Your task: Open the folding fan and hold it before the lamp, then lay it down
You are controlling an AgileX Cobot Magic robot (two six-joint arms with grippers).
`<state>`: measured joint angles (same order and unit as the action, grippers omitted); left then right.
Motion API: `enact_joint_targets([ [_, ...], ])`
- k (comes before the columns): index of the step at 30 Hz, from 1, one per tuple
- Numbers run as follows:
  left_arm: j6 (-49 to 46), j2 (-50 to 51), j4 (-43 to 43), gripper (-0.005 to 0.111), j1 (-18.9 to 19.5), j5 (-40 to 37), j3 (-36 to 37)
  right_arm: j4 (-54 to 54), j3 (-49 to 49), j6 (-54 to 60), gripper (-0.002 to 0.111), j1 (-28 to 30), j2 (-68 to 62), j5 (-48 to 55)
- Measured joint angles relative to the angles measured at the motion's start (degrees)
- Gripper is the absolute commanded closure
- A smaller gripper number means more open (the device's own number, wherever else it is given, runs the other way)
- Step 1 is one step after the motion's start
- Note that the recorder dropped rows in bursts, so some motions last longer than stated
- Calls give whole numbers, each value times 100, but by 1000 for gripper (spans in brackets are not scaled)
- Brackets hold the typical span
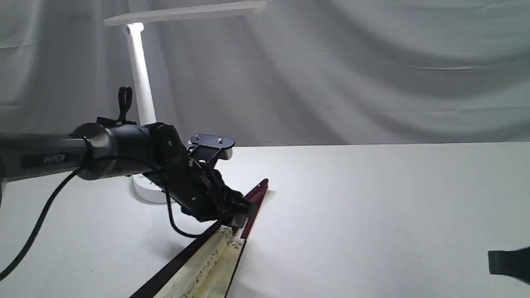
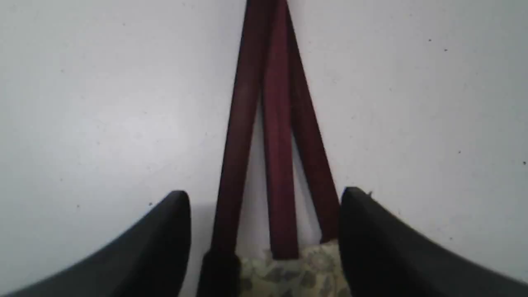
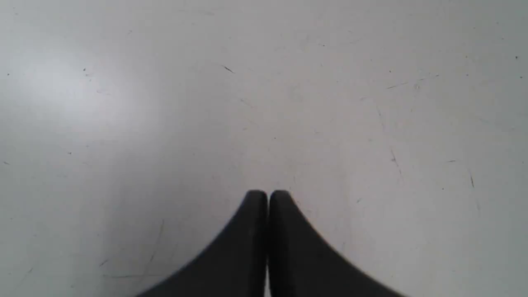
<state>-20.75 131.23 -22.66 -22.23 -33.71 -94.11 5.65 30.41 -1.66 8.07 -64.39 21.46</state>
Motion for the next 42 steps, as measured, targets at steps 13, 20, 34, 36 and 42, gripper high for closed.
enact_joint_targets([
  [13,-1412,260,-97,54,0,118,-13,0,0,0,108,0,0,0],
  [20,-3013,260,-160,54,0,9,-49,0,0,0,108,0,0,0],
  [34,-6722,296,-1715,67,0,-337,-62,0,0,0,108,0,0,0],
  [36,-7261,296,-1937,71,0,-451,-52,0,0,0,108,0,0,0],
  [42,-8195,300,-2225,63,0,-566,-52,0,0,11,108,0,0,0],
])
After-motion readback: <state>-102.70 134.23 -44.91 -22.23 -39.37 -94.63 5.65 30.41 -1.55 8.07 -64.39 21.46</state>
